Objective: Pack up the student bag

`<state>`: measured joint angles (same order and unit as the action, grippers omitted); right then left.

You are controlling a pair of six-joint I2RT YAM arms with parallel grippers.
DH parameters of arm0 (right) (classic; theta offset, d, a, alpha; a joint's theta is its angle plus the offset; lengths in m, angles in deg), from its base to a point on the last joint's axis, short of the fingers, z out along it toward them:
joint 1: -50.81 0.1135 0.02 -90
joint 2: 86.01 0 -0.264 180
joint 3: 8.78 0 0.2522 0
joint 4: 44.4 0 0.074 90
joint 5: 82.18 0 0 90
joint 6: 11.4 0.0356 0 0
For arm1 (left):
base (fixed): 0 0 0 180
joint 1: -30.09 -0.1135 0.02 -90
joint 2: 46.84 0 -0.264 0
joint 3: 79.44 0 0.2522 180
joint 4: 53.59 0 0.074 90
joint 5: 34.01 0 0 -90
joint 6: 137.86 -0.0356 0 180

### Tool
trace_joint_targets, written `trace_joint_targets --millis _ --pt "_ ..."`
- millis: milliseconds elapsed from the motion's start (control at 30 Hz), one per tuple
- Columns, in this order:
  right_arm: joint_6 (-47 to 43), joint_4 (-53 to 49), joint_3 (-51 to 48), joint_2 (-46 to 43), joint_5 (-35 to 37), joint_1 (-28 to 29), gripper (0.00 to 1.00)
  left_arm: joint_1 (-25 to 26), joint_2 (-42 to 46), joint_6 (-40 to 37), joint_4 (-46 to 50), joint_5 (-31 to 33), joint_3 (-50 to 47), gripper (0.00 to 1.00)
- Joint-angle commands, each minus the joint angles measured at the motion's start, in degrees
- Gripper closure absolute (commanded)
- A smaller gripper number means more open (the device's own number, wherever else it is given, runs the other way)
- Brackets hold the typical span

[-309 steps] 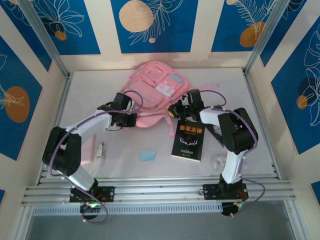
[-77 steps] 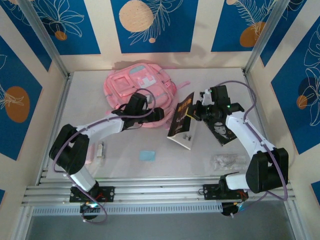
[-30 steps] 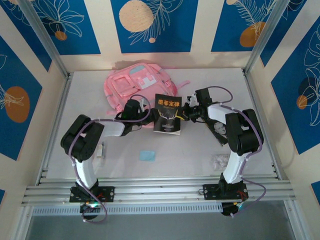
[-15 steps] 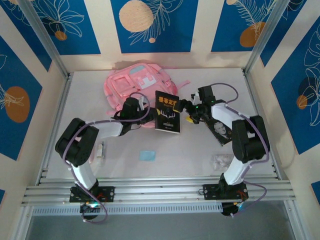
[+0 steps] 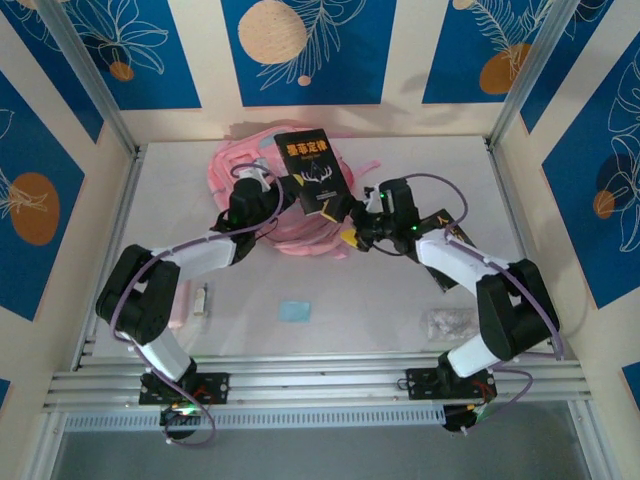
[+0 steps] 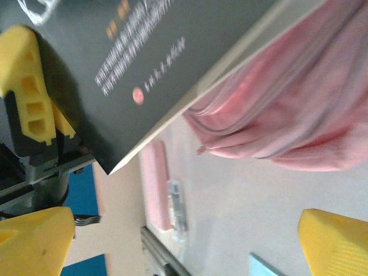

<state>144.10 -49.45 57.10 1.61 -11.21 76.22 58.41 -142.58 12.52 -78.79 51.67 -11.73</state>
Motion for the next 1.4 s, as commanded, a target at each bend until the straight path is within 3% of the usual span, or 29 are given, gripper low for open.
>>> trace_joint_targets --millis 0,300,633,833,1200,1367 --pt "9.7 16.2 -1.1 3.0 1.3 2.0 0.01 0.8 1.5 4.5 -11.1 4.3 -1.6 1.0" --pt "21.8 42.8 -3.7 12.0 5.7 4.6 0.02 3.4 3.8 8.4 -15.2 9.3 -7.5 1.0" --pt "23.5 42.9 -2.5 12.3 9.0 4.5 0.27 4.2 4.7 10.4 -18.8 11.3 -11.1 1.0" --pt "22.6 43.2 -2.4 12.3 10.2 3.3 0.54 4.5 5.1 12.0 -18.8 9.7 -12.8 1.0" --pt "19.4 39.5 -3.0 8.4 12.2 2.7 0.65 5.8 8.0 10.3 -11.6 11.1 -15.8 1.0" --pt "17.0 37.8 -2.7 6.8 12.5 2.5 0.81 6.4 7.5 11.0 -10.8 10.3 -16.3 1.0"
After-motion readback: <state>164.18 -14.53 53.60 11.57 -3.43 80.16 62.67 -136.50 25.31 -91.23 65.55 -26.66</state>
